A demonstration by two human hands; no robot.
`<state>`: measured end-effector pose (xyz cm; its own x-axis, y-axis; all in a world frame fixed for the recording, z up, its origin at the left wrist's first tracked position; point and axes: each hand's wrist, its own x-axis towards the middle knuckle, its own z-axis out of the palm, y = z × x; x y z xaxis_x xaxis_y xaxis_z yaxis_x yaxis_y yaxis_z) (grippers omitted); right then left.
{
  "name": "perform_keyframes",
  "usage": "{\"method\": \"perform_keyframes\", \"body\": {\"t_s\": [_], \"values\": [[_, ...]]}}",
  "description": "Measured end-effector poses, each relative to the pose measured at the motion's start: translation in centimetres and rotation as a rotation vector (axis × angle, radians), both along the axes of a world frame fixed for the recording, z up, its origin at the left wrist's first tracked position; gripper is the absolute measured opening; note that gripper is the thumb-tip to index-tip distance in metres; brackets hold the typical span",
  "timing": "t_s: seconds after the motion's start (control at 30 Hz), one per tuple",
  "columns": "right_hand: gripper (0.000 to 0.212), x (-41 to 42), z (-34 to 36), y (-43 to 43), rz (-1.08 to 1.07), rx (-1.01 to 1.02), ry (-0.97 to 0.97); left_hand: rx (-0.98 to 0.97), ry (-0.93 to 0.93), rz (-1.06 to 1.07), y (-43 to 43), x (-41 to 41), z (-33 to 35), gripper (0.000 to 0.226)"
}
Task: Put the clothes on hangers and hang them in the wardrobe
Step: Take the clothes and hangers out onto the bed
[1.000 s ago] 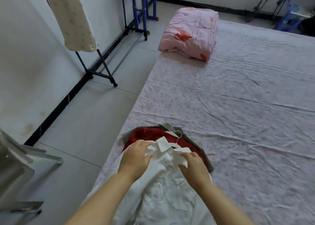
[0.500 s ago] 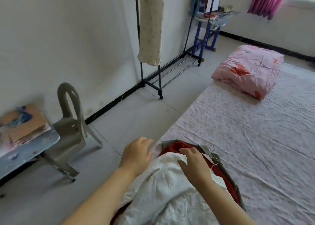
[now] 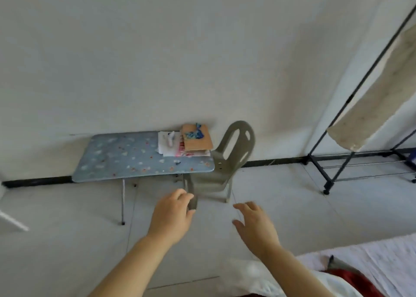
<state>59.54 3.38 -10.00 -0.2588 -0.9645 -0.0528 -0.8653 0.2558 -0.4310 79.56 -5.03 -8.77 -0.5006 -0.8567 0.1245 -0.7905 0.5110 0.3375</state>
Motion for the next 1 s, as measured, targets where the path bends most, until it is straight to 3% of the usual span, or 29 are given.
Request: {"method": "perform_keyframes", "body": {"t_s": [0.27, 0.43, 0.67, 1.0], "values": [[0.043, 21.7, 0.5, -11.8, 0.417, 0.014, 0.014, -0.013, -0.055, 0.438, -2.3, 25.2, 0.3, 0.039], [0.043, 33.2, 0.9, -16.6, 0.687, 0.027, 0.048, 0.002, -0.065, 0.738, -0.8, 36.7, -0.2, 0.041], [0.046, 47.2, 0.9, -23.7, 0.998, 0.033, 0.081, 0.047, -0.081, 1.113, -0.2, 48.2, -0.9, 0.043], [0.050, 64.8, 3.5, -34.3, 1.406, -0.046, 0.082, 0.067, -0.091, 1.509, -3.4, 58.3, 1.2, 0.045]]}}
